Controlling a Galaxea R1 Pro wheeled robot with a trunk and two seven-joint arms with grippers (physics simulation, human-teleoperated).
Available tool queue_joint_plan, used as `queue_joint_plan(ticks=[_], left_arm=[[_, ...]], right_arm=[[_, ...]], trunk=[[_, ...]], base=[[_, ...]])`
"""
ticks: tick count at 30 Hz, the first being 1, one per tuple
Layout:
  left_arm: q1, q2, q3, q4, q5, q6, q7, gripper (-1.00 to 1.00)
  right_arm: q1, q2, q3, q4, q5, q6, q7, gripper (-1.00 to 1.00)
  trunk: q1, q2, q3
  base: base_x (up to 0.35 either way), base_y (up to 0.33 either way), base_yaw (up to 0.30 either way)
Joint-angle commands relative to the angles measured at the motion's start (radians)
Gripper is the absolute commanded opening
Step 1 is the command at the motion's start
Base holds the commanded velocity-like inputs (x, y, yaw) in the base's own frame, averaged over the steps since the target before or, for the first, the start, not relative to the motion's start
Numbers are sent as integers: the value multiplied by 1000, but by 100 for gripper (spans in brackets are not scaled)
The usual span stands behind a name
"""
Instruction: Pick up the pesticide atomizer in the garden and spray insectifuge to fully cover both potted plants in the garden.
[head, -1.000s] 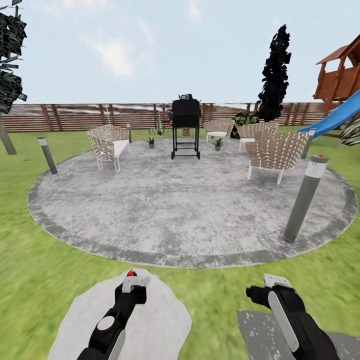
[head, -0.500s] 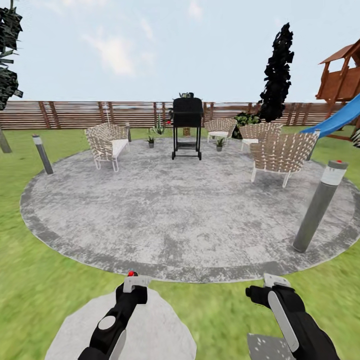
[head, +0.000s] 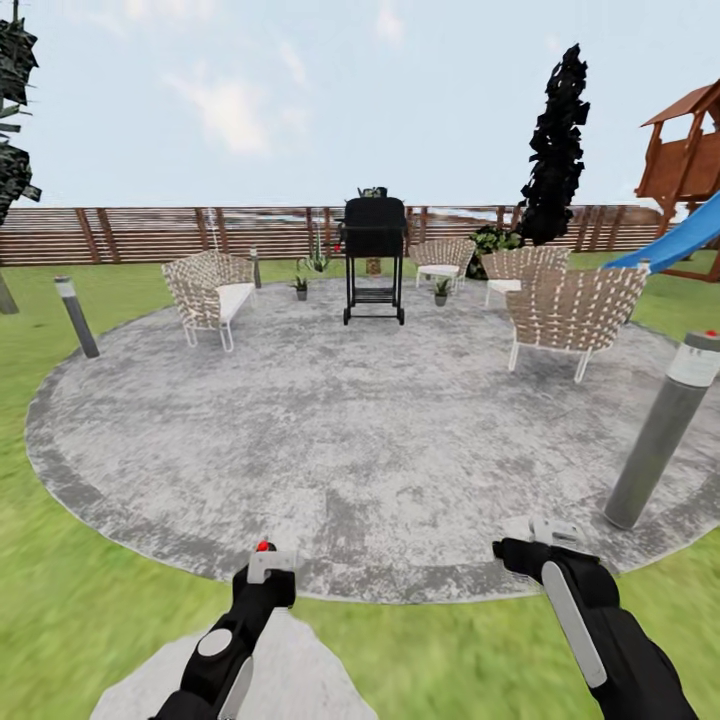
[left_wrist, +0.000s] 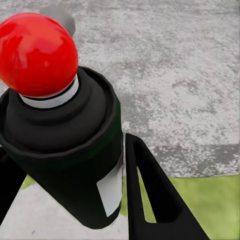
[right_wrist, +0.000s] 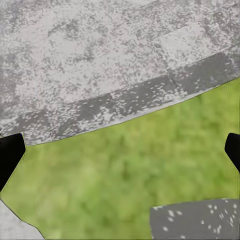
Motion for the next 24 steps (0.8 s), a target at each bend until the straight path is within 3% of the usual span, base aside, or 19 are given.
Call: queue_joint_plan(ticks=[1, 6, 24], left_arm=[[-1, -2, 0, 0, 0, 2, -1, -100], [-2, -23, 0, 13, 5, 4, -43, -100], [-3, -23, 0, 18, -6, 0, -52, -100]], right_arm=[[-1, 0, -1, 0, 0, 0, 0, 100], [-5, -1, -2, 4, 0, 0, 0, 100], [-5, -2, -6, 13, 2, -6, 0, 100]], trunk=[[0, 0, 0], [0, 0, 0], [0, 0, 0]], base=[[321, 0, 0], [321, 0, 0], [321, 0, 0]])
